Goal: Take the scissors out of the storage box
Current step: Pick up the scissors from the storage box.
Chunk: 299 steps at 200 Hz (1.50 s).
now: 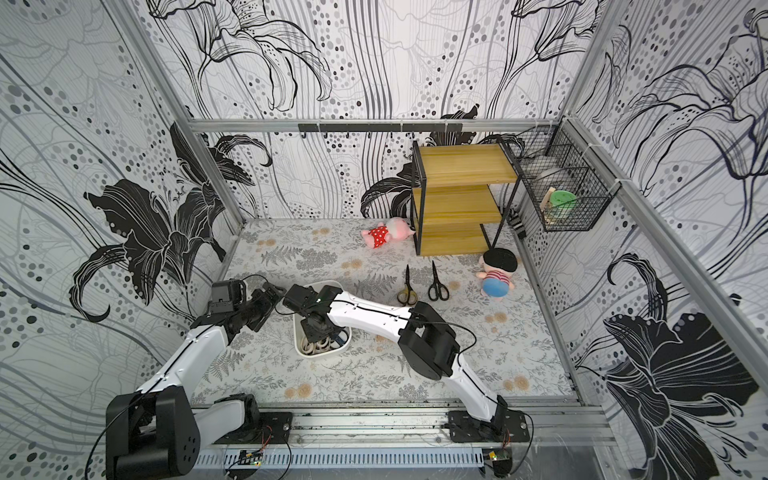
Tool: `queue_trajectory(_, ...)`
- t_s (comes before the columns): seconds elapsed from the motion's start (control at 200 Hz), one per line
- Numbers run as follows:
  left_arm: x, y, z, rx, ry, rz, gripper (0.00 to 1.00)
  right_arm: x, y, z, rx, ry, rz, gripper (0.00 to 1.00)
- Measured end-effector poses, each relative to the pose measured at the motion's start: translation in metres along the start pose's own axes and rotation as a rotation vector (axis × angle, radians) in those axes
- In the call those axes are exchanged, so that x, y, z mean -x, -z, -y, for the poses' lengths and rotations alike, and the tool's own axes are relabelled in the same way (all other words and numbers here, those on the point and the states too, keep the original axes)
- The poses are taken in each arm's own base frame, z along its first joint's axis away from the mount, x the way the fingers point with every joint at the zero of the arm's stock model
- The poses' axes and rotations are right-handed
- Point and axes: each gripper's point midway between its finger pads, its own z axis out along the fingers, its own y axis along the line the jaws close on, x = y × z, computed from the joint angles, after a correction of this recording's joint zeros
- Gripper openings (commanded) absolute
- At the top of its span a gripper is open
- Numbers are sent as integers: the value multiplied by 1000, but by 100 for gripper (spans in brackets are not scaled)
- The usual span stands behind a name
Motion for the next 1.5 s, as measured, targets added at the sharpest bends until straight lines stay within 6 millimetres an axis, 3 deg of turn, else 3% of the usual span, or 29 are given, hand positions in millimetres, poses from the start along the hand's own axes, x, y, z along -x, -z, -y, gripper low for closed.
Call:
queue_trajectory(0.501, 2, 4, -6, 15, -7, 4, 97, -9, -21, 8, -47, -10, -30, 25)
queue_trajectory(0.796, 1, 4, -6, 16, -6, 2, 97, -10, -23, 8, -48, -10, -33, 0)
queue_trajectory(1.136, -2, 4, -9, 27, -4, -9, 97, -9, -22, 8, -44, -10, -31, 0)
queue_trajectory(1.281, -1, 4, -8, 25, -4, -9, 97, -3, -10, 6, -32, -13, -5, 0)
queue_trajectory(1.497, -6, -3, -11, 28, 8, -48, 97, 19, 34, 6, -13, -26, 96, 0)
